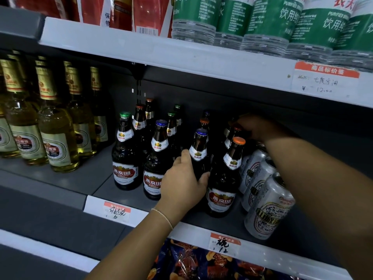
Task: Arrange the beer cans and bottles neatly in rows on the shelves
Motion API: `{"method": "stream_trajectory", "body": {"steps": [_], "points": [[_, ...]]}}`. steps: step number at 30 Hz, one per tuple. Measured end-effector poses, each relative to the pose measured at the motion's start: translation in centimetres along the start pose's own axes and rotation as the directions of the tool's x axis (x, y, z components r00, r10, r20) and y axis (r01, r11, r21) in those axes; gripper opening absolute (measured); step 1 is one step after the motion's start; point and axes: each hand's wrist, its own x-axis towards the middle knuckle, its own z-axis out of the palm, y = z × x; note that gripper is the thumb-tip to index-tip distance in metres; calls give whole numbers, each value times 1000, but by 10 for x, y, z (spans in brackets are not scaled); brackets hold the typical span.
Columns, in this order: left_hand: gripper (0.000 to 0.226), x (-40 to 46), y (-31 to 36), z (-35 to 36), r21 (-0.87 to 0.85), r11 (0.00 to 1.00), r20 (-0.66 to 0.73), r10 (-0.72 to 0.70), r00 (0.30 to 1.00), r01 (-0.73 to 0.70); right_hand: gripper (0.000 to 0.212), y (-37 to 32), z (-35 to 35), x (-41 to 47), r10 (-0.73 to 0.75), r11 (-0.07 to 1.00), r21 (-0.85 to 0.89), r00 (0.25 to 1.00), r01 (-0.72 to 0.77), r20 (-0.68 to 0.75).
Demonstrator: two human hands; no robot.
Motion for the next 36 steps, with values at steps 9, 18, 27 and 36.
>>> {"method": "stream_trajectory", "body": {"steps": [9,18,27,36], "points": [[73,0,1,-1,15,1000,1,6,1000,-6,31,1,-5,-6,-105,987,113,989,117,-104],[75,0,0,0,12,1000,7,3,1000,-3,26,1,2,-11,-180,983,5,963,184,-199],[76,0,1,0,17,1000,9,-6,1000,5,23,-3,-14,-20,-191,978,36,954,204,-232],[81,-2,1,0,30,999,23,-15,1000,15,14,22,-9,-37,-153,981,-106,983,164,99]]}}
